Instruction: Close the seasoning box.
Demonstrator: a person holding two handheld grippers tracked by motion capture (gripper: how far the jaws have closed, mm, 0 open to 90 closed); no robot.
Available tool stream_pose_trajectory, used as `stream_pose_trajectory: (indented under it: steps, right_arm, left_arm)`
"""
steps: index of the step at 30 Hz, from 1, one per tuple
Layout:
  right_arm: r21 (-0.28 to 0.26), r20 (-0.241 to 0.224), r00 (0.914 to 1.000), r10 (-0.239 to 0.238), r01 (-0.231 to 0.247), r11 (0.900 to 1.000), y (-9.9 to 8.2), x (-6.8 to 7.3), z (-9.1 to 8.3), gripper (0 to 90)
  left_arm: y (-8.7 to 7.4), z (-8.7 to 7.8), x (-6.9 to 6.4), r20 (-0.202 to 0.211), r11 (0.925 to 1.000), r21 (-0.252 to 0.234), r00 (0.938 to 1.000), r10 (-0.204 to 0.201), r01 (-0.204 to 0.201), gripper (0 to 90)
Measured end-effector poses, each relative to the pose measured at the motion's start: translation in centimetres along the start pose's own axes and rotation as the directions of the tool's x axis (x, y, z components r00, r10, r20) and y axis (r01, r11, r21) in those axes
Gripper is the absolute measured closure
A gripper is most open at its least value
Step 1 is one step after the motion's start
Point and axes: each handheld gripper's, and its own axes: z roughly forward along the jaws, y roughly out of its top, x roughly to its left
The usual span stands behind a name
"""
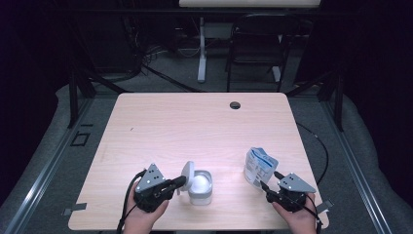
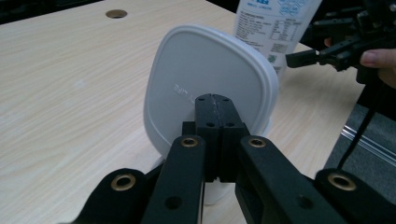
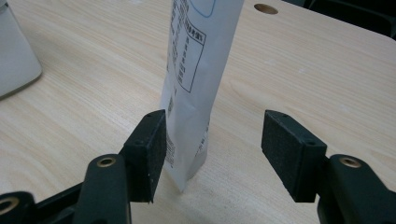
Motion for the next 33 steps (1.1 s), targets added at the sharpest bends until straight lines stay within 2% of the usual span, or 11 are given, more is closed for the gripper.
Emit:
stream_pose_trajectory:
  steps: [5,15,27,33]
  right_arm:
    - [-0.002,0.000,1.0000,-0.003,0.003,1.0000,0.0,0.0,0.0,40.1]
    - [0.002,-0.002,1.0000,-0.004,0.004,1.0000,0.1,0.1,0.0,40.1]
    - [0.002,-0.004,1.0000,0.001,-0.001,1.0000,0.1,0.0,-0.1,40.0]
    - [0.010,-0.005,1.0000,-0.003,0.003,0.9999,0.0,0.1,-0.1,40.0]
  left_arm:
    - [0.0,0.4,-0.4,-0.002,0.9999,0.011,0.9999,0.010,-0.010,90.0]
    - [-0.1,0.0,0.0,-0.012,0.9999,0.012,0.9999,0.003,-0.003,90.0]
    - [-1.0,-1.5,2.0,-0.060,0.9989,-0.004,0.9971,-0.047,0.047,90.0]
    - [-2.0,-2.3,3.7,-0.099,0.9961,-0.005,0.9912,-0.088,0.088,90.0]
